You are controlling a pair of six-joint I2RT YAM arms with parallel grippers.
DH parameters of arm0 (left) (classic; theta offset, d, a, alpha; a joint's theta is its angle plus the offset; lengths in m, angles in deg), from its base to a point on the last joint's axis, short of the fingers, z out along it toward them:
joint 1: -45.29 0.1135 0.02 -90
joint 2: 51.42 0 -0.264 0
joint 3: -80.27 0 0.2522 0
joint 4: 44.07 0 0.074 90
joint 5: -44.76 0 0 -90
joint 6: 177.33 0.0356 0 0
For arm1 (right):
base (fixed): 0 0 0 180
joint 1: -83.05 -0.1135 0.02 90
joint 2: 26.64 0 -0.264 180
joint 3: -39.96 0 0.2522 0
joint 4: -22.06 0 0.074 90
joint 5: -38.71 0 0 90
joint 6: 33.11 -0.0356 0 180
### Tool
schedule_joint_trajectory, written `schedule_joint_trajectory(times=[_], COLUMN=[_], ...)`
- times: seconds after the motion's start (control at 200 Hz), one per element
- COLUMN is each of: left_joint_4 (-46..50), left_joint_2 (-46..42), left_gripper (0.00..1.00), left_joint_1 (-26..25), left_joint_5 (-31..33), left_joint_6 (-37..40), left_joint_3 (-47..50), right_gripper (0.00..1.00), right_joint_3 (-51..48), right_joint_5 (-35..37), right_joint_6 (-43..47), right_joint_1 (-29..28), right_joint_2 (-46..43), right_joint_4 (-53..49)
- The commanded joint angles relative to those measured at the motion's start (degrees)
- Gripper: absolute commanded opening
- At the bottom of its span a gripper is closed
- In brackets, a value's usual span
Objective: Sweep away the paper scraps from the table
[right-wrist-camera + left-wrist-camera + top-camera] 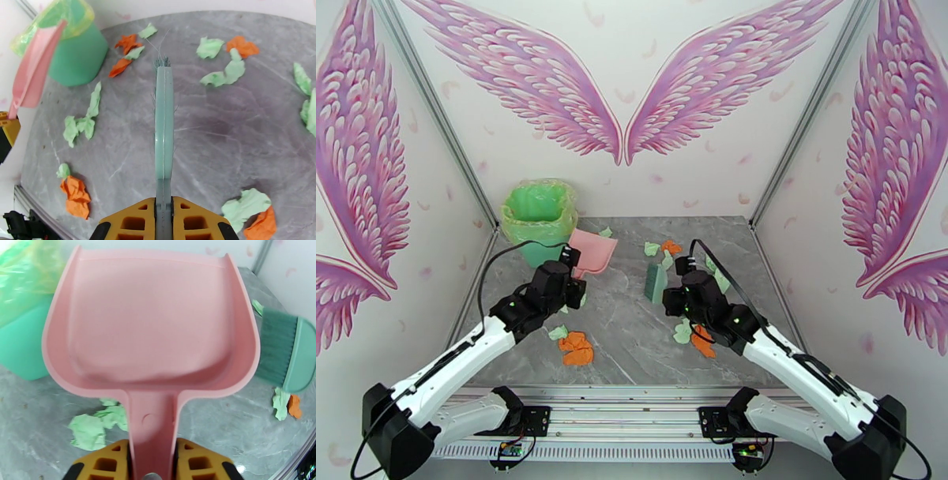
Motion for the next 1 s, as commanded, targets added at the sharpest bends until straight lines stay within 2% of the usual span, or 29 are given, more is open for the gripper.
schedule_joint_trajectory(times=[0.0, 0.175, 0.405, 0.75, 0.995], left_joint_4=[7.76, 9.35, 9.82, 9.08, 7.96], left_joint_2=[-3.01, -7.89, -10.27, -10.29, -10.27], left_gripper=[0.0, 0.0, 0.0, 0.0, 0.0], left_joint_1=[2.33, 4.89, 6.08, 6.56, 6.59], left_joint_5=[3.13, 2.29, 1.0, -1.16, -2.05], left_joint_6=[-1.47, -2.81, -2.68, -2.21, -2.24], left_joint_3=[-1.1, 0.76, 1.9, 2.16, 2.86], right_gripper=[0.0, 0.0, 0.0, 0.0, 0.0], right_joint_3=[3.27, 9.24, 23.51, 45.03, 48.67], right_joint_5=[-12.48, -22.39, -33.07, -36.42, -35.81], right_joint_6=[-3.99, -9.69, -18.27, -23.28, -20.2], right_joint_1=[-0.02, -1.32, -3.88, -7.15, -6.21], right_joint_2=[4.8, 14.86, 33.49, 57.74, 63.62], right_joint_4=[3.76, 12.25, 19.12, 13.77, 7.34])
